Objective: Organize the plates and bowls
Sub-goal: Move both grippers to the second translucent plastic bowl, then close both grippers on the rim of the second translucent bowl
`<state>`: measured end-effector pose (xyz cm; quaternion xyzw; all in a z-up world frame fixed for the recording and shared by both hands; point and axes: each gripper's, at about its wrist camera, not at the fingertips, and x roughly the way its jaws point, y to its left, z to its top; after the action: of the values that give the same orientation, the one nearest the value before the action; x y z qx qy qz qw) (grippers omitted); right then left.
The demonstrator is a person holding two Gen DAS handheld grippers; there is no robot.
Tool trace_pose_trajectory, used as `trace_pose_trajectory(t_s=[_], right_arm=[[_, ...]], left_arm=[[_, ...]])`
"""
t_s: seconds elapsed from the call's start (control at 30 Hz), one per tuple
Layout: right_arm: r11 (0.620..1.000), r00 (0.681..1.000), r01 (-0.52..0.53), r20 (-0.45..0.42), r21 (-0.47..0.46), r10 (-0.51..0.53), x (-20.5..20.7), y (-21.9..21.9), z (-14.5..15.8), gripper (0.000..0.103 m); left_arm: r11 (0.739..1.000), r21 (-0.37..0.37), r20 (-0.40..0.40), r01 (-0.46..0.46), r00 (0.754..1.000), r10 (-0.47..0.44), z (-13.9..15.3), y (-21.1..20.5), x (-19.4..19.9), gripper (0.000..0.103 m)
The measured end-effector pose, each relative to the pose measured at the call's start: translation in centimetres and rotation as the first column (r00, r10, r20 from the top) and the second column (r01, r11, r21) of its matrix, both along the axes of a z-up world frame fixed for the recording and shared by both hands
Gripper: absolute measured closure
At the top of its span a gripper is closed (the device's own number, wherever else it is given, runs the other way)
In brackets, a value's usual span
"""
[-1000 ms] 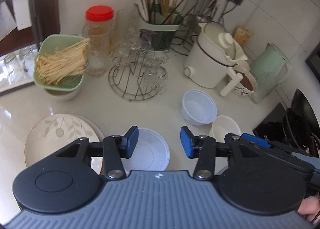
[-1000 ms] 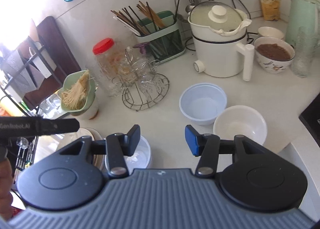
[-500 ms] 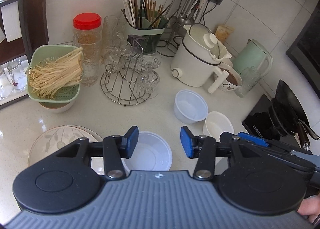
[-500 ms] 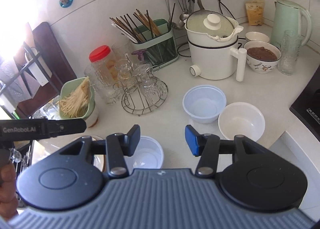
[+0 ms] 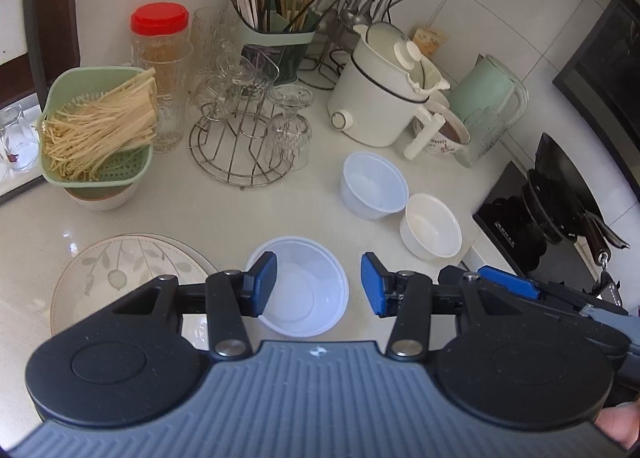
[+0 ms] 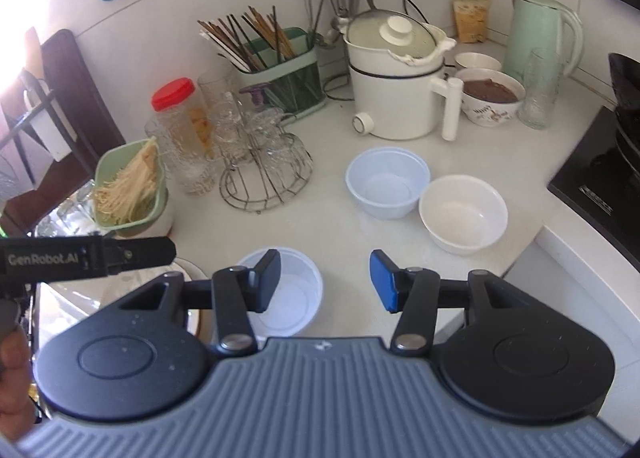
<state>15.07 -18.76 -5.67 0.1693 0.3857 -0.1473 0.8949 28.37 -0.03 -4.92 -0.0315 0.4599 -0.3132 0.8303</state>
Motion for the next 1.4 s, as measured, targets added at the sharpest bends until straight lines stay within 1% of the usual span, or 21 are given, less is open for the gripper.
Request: trace_pose_trajectory(t_s=[0.1,0.2,0.37,0.57,0.7,0.93,1.1,1.23,1.33,1.4], right_arm=[[1.000,1.000,0.015,-0.010,0.021,-0.015,0.1,-0.5,-0.5,0.051],[1.000,1.000,0.022,-0.011,0.023,-0.021,0.5,-1.2,-0.9,0.051],[1.000,1.000,0.016,-0.014,0.027,-0.016,1.6,-3.6,-1.5,0.051],[1.000,0.999,0.004,-0.044,0.029,-0.003,4.1,-7.9,-2.5,0.051],[0.999,0.998,-0.022,-0.061,0.040,0.024,6.1,-10.1,-3.4,0.051],[0.998,0.996,-0.029,-0.082,0.060,0.034,9.0,-13.4,-4.7,0.051],[0.998,0.995,-0.012,-0.095,0.062,0.018,10.8,-16.0,-5.8,0.051],[0.997,0.995,0.007,-0.100,0.076,0.001,11.5,-17.9,-6.8,0.052],[0.994,0.992,0.020,-0.128,0.106,-0.006,12.0,-19.3,-7.9,0.052],[0.995,0.991,0.013,-0.136,0.100,0.001,12.5,-19.7,-8.4,0.052]], left_arm=[[1.000,0.008,-0.001,0.007,1.000,-0.007,-0.2,-0.5,0.3,0.051],[1.000,0.015,-0.005,0.003,1.000,-0.003,-0.5,-1.3,0.9,0.051],[1.000,0.019,-0.014,-0.015,1.000,0.015,-1.1,-3.7,2.3,0.051],[0.998,0.030,-0.037,-0.053,0.998,0.054,-2.1,-7.5,4.8,0.051],[0.996,0.041,-0.053,-0.079,0.995,0.081,-2.7,-9.7,6.6,0.051],[0.996,0.035,-0.068,-0.084,0.994,0.086,-3.7,-12.9,9.9,0.051],[0.996,0.042,-0.101,-0.079,0.991,0.083,-5.6,-15.1,12.1,0.051],[0.997,0.009,-0.158,-0.072,0.985,0.072,-7.2,-16.7,13.9,0.051],[0.997,0.028,-0.163,-0.067,0.984,0.071,-8.3,-18.1,15.0,0.051],[0.998,0.015,-0.196,-0.068,0.978,0.070,-9.2,-18.7,15.7,0.051]])
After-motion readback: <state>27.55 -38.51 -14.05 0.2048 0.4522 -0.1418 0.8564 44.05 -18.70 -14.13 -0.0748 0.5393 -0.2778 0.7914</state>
